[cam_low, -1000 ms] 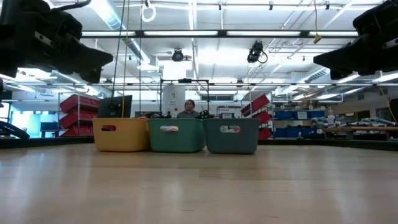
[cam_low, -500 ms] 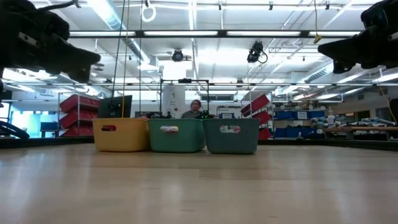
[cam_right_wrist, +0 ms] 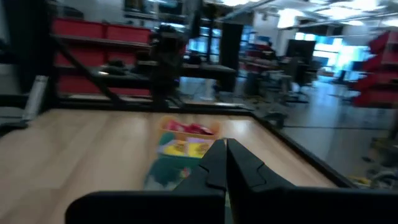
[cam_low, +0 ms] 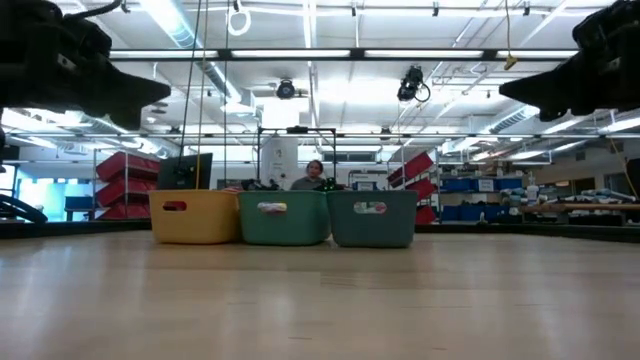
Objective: Sort candy
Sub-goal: Return to Home Position
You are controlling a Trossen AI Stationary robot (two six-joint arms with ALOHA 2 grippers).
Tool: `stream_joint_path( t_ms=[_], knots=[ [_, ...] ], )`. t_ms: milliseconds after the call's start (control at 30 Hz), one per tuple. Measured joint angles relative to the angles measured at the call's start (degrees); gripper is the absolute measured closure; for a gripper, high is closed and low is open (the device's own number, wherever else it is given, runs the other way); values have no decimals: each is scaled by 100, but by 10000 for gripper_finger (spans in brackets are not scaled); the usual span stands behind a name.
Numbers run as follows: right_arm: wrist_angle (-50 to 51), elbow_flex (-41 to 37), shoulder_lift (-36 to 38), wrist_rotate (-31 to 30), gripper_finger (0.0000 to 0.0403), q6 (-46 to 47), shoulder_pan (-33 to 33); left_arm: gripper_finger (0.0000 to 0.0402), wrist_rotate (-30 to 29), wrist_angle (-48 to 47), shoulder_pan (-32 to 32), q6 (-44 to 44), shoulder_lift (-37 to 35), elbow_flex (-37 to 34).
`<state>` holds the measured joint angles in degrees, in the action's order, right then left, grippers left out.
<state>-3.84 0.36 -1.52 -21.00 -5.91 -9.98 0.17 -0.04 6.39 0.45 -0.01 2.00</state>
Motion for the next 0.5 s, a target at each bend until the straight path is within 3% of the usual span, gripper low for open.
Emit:
stream_joint_path(
  t_ms=[300,500],
  knots=[
    [-27,0,-485,-389,403,521,4,401,-55,676,0,-90,2,-151],
    [-43,0,-925,-790,403,937,3,397,-239,444,0,-97,7,-153]
  ],
)
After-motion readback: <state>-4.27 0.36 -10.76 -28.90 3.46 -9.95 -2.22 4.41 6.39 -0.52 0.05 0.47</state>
